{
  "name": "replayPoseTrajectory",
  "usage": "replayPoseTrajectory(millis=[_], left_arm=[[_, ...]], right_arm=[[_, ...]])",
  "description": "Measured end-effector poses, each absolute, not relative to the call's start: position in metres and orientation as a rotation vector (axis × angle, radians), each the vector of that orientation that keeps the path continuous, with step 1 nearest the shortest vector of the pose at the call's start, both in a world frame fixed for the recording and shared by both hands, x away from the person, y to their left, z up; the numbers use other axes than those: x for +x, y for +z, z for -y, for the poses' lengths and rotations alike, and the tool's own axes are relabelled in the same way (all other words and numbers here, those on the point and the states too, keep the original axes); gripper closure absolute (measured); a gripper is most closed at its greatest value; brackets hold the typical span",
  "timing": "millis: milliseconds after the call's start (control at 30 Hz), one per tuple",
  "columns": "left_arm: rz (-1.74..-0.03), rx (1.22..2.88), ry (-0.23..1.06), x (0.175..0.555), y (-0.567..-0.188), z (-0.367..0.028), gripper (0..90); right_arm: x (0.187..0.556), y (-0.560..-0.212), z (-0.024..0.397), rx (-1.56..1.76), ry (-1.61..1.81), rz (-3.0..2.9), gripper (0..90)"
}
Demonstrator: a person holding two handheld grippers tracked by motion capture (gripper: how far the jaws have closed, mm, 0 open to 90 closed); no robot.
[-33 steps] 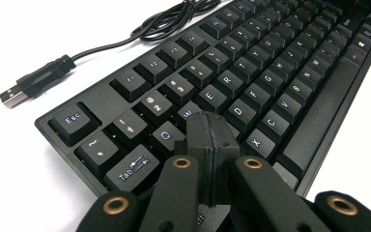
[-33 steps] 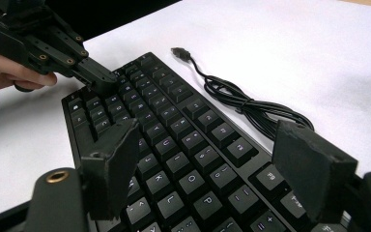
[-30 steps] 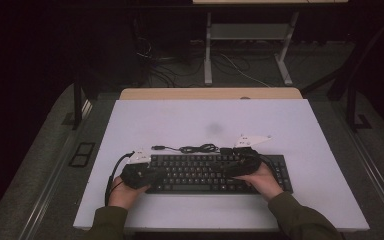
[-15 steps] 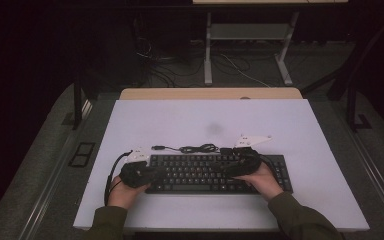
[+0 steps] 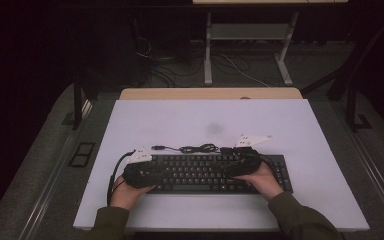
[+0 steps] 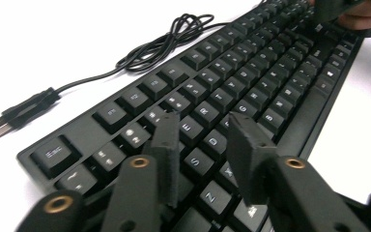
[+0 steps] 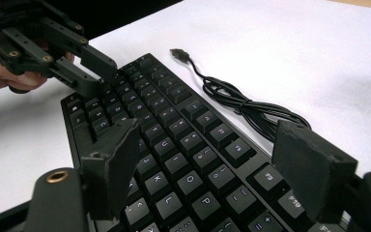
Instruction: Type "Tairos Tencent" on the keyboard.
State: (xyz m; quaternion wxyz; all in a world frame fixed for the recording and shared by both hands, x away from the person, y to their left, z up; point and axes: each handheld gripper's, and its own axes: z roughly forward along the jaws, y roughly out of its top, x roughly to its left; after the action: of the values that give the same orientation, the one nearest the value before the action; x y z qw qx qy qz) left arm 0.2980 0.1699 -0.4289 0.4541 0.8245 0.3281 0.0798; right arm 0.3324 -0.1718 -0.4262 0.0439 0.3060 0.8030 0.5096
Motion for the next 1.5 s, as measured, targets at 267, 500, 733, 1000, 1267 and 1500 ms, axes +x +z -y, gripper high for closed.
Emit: replayPoseTrajectory(millis=[267, 500, 733, 1000, 1267, 1500], left_arm=[[-0.798, 2.034, 0.21, 0.298, -0.432, -0.161, 35.5], [-0.79, 2.025, 0.203, 0.299, -0.434, -0.154, 17.1], [-0.777, 2.01, 0.208, 0.299, -0.435, -0.15, 13.9], [-0.774, 2.009, 0.21, 0.299, -0.436, -0.149, 13.8], [-0.774, 2.003, 0.212, 0.299, -0.436, -0.15, 13.9], [-0.775, 1.997, 0.209, 0.299, -0.437, -0.149, 13.8]], right_arm=[[0.332, -0.426, 0.172, 0.931, 1.557, -2.454, 24.8], [0.334, -0.425, 0.17, 0.929, 1.549, -2.455, 25.6], [0.336, -0.422, 0.167, 0.935, 1.526, -2.452, 25.4], [0.341, -0.42, 0.156, 0.911, 1.519, -2.47, 24.6], [0.345, -0.419, 0.148, 0.88, 1.509, -2.499, 34.3], [0.344, -0.422, 0.143, 0.848, 1.487, -2.543, 53.8]])
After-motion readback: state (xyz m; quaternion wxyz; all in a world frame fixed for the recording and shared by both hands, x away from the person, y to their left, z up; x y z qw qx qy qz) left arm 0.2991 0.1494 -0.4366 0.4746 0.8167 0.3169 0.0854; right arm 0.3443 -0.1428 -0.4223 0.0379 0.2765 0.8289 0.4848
